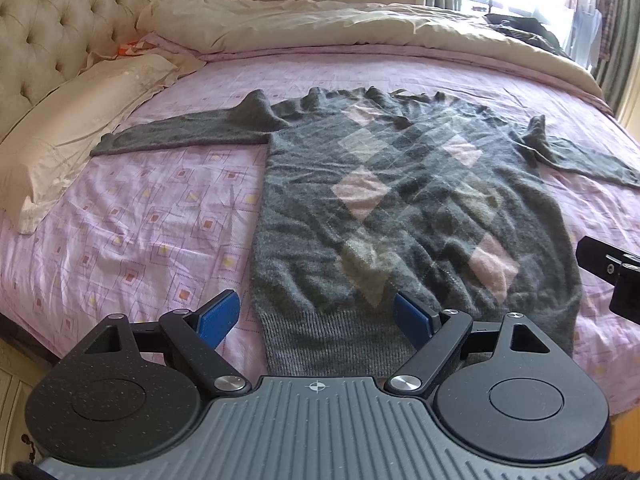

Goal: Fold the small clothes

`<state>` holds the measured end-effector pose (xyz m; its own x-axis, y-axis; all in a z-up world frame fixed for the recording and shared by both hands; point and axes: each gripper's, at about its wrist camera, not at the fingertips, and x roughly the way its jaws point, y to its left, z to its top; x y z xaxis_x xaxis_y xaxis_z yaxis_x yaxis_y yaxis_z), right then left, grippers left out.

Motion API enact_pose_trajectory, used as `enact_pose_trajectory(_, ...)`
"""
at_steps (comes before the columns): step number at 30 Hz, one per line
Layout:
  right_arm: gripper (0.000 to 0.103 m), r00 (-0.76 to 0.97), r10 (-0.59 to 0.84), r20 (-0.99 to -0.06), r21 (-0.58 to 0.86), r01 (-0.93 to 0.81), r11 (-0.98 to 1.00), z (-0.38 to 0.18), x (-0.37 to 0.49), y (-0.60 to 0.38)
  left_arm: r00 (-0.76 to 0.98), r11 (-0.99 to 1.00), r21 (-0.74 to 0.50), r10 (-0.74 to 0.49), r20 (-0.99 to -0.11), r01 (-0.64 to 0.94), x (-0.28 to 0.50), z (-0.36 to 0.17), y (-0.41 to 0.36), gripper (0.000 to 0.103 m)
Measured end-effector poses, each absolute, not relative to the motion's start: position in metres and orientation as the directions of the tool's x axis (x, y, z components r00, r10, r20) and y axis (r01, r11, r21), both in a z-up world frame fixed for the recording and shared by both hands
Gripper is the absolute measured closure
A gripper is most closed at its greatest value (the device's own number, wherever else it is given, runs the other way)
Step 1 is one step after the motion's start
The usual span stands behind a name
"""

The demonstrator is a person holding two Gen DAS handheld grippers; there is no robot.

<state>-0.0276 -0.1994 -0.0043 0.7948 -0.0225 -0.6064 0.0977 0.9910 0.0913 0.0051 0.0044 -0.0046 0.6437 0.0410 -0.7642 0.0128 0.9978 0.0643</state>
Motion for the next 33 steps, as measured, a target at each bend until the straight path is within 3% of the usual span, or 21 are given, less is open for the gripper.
enact_pose_trajectory(20, 0.004, 0.784, 0.014, -0.621, 0.133, 0.088, 0.987, -0.012, -0.021, -0.200, 0.640, 0.998, 0.065, 0.045, -0.767, 0.008, 0.009, -0.009, 0.007, 0.019)
enact_pose_trajectory(29, 0.006, 0.772, 0.028, -0.635, 0.126, 0.068, 0.990, -0.022, -0.005, -0.210, 0.638, 0.999, 0.026, -0.009, -0.770, 0.046, 0.029, -0.017, 0.007, 0.020)
enact_pose_trajectory(33, 0.013, 0.760, 0.045, -0.648, 0.129, 0.051, 0.990, -0.027, 0.011, -0.225, 0.647, 0.997, 0.049, 0.001, -0.763, 0.055, 0.049, -0.020, 0.002, 0.020)
